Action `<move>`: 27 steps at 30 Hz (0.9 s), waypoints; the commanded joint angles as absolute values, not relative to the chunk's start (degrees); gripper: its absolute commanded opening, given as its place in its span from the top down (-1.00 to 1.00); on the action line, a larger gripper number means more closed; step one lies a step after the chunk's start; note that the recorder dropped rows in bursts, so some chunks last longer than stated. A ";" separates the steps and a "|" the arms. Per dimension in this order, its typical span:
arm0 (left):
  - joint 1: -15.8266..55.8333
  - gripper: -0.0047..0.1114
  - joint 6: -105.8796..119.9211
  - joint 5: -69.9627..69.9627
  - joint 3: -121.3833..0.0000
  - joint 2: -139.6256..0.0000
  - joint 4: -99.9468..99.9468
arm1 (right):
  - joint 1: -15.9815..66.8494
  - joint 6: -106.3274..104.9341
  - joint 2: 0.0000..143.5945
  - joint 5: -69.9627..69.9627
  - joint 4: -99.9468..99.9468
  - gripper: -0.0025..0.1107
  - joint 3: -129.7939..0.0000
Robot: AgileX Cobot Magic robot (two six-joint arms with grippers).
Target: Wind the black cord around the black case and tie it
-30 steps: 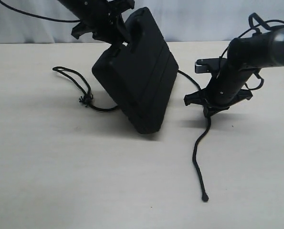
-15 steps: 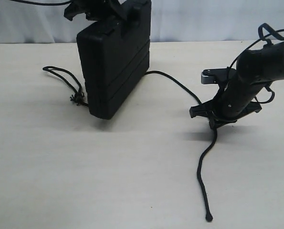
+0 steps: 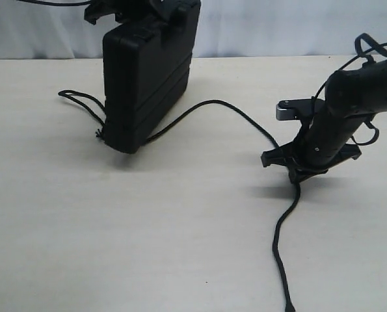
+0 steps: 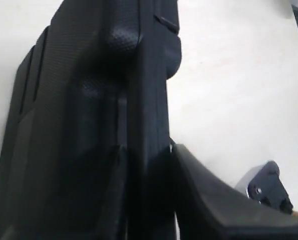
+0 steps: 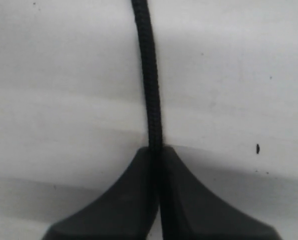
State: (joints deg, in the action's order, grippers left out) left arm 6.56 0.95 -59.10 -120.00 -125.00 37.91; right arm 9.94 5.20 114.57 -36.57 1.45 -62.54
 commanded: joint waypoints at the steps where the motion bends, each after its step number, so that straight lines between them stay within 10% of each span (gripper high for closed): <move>1: 7.14 0.92 -0.43 -51.46 -120.72 -122.78 44.16 | 9.98 5.21 115.87 -41.43 0.81 0.88 -58.87; 19: 13.40 0.92 -7.63 -41.41 -116.98 -123.13 48.49 | 4.58 4.05 112.22 -40.30 7.06 0.88 -54.38; 27: 13.50 0.92 18.93 -36.40 -102.25 -122.99 84.67 | 3.98 2.89 112.22 -40.19 7.17 0.88 -54.38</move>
